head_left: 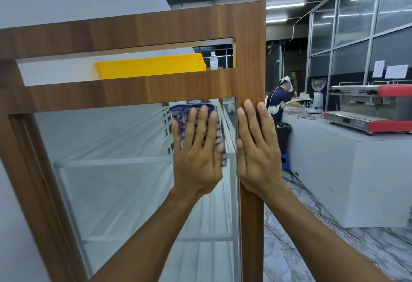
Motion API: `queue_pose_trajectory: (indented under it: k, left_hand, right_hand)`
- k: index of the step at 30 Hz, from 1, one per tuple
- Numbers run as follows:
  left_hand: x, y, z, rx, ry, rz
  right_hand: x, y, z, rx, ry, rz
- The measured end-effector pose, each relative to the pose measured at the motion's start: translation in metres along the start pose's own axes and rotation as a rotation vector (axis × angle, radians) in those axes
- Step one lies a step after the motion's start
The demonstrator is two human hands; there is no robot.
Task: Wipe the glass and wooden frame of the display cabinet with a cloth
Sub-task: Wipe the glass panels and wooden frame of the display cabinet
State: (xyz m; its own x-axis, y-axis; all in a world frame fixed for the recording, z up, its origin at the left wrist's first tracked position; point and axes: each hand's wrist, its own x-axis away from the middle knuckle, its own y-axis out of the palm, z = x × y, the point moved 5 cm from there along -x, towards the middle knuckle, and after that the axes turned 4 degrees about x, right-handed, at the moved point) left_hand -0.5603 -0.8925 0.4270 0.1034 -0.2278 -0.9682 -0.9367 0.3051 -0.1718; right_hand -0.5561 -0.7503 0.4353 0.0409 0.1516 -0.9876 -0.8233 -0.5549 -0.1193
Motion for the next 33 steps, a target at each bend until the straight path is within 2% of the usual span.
queue_pose_trajectory:
  k: [2,4,7,10,14,16,26,33]
  left_hand:
    - [-0.016,0.004,0.020,0.046,-0.030,0.005]
    - [-0.019,0.009,0.030,0.064,0.039,-0.045]
    - [-0.010,0.007,0.010,0.035,0.144,-0.070]
    - [-0.012,-0.001,0.002,0.019,0.069,-0.029]
    - [-0.010,-0.002,-0.003,0.027,0.144,-0.075]
    - [-0.006,-0.009,-0.022,0.031,0.127,-0.056]
    - [0.026,-0.053,-0.139,-0.012,0.031,-0.040]
    - [0.058,-0.092,-0.236,-0.086,-0.123,0.012]
  right_hand:
    - [0.000,0.000,0.001,0.018,0.008,0.008]
    - [0.001,0.000,0.002,0.029,0.014,0.007]
    - [0.004,0.001,0.001,0.037,0.021,-0.006]
    - [0.006,0.001,-0.004,0.101,0.053,-0.003]
    - [0.002,0.008,-0.021,0.208,0.146,-0.017]
    - [-0.001,0.015,-0.035,0.238,0.177,-0.024]
    - [-0.028,0.095,-0.138,0.229,0.055,-0.139]
    - [-0.037,0.144,-0.227,0.163,-0.031,-0.102]
